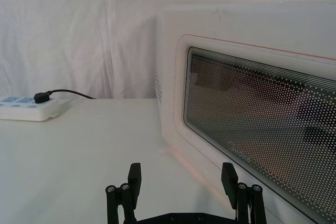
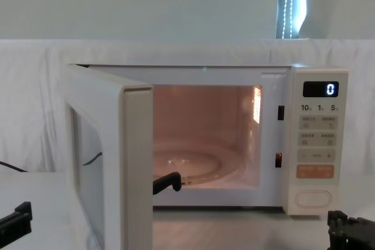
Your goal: Press the button to open the microwave door with one hand; close the microwave door with the other hand.
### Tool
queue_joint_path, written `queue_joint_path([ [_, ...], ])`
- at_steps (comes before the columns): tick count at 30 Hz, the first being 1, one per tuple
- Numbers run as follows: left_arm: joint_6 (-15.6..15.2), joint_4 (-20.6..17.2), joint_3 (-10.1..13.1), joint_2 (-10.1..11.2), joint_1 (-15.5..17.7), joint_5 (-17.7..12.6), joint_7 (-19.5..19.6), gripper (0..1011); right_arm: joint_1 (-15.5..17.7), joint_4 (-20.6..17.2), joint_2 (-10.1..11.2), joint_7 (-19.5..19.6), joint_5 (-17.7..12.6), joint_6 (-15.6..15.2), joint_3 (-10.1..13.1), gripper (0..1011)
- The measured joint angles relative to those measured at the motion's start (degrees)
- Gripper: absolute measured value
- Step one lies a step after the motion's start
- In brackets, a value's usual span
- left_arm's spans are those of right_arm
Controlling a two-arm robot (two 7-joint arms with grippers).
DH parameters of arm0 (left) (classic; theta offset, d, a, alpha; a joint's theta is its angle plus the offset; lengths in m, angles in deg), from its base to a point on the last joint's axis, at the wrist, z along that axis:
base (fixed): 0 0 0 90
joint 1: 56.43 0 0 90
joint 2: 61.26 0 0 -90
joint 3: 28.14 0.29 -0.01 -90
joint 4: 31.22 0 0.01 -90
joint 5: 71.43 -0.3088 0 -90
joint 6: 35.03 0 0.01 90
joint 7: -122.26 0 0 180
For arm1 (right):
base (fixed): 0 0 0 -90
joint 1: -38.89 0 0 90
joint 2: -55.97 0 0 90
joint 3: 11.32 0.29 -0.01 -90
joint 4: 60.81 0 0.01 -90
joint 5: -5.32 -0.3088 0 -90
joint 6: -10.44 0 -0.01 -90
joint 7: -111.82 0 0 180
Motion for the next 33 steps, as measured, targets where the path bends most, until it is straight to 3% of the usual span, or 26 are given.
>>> queue_joint_path([
  [17,0.0,0.0,0.0,0.0,0.0,0.0,0.0,1001,-0.1,0.1,0.0,0.0,0.0,-0.1,0.1,445],
  [18,0.0,0.0,0.0,0.0,0.0,0.0,0.0,1001,-0.1,0.1,0.0,0.0,0.0,-0.1,0.1,526],
  [23,0.0,0.0,0.0,0.0,0.0,0.0,0.0,1001,-0.1,0.1,0.0,0.0,0.0,-0.2,0.1,684],
  [33,0.0,0.0,0.0,0.0,0.0,0.0,0.0,1001,-0.1,0.1,0.0,0.0,0.0,-0.2,0.1,950],
])
